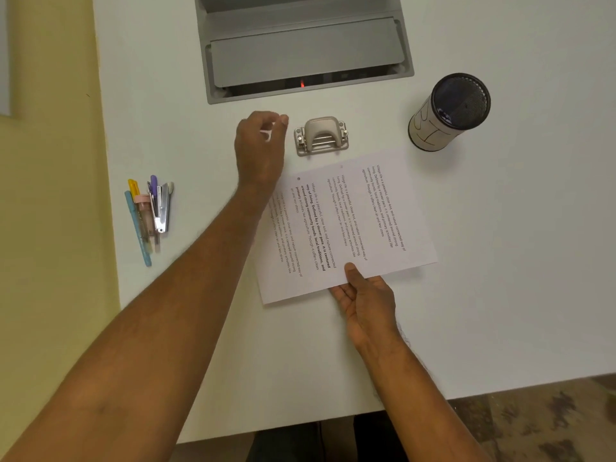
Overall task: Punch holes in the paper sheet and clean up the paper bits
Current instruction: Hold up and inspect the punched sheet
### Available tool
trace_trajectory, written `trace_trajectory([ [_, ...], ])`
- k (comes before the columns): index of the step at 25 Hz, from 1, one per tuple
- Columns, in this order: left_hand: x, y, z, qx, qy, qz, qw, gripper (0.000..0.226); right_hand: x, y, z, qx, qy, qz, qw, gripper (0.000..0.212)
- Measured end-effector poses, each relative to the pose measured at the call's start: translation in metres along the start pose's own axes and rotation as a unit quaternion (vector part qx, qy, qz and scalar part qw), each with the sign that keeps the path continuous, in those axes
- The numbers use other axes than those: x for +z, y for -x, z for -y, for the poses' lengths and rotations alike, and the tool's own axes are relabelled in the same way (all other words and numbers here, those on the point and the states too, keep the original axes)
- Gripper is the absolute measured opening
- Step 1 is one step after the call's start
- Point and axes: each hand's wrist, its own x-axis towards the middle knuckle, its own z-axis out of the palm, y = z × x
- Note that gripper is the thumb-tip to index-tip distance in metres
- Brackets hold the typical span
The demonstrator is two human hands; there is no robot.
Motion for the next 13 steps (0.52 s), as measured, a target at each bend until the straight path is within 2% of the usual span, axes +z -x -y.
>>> trace_trajectory([
  [3,-0.02,0.027,0.013,-0.026,-0.006,0.015,1.0,0.015,-0.011,0.002,0.009,-0.011,0.048,0.03,0.998,0.021],
  [9,-0.059,0.066,0.034,-0.106,-0.003,0.137,0.985,0.029,-0.024,-0.008,0.055,0.008,0.216,0.109,0.97,0.013],
  [13,-0.081,0.086,0.039,-0.195,0.085,0.193,0.958,0.039,-0.011,-0.01,0.089,-0.002,0.339,0.164,0.926,0.032],
])
